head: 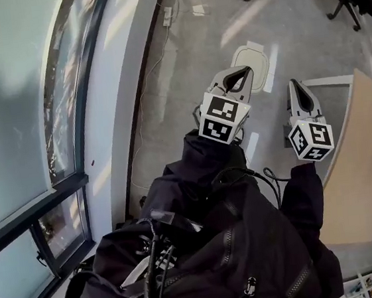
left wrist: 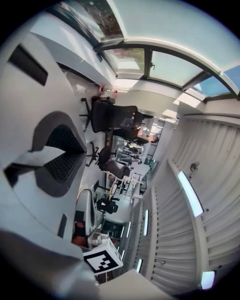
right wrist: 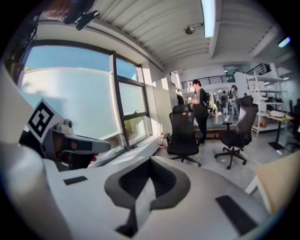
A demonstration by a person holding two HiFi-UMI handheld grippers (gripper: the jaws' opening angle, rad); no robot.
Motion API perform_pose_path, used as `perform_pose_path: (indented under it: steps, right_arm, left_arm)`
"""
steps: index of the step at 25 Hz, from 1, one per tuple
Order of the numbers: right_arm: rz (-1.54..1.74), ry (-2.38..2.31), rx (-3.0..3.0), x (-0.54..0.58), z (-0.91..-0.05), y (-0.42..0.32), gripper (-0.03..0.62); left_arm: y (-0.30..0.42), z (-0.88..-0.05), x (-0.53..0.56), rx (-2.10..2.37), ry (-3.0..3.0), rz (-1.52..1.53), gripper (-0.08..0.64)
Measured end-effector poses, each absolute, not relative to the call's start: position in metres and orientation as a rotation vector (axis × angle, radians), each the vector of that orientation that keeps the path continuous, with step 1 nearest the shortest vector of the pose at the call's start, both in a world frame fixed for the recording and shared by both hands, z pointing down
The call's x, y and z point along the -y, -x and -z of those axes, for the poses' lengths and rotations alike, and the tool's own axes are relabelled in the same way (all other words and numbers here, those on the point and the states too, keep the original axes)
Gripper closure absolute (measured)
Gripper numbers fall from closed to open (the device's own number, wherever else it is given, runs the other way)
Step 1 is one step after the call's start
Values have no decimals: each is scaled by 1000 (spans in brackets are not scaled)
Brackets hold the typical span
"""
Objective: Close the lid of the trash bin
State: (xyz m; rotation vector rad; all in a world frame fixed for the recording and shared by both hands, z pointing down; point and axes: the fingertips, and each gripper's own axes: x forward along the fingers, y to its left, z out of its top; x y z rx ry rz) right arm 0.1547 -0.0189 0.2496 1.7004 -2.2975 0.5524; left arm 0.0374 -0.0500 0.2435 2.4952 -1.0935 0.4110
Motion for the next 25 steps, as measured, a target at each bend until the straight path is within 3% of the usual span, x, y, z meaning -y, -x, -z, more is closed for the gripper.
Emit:
perform_pose_path:
  steps: [12, 25]
  right_arm:
    - [-231, -1999, 2466, -22, -77, -173, 588]
    - [-12, -2065, 2471, -25, -26, -169, 588]
  left_arm:
    - [-46, -67, 53, 1169, -2733, -200, 558]
    - [-37, -28, 35, 1205, -2829, -66, 558]
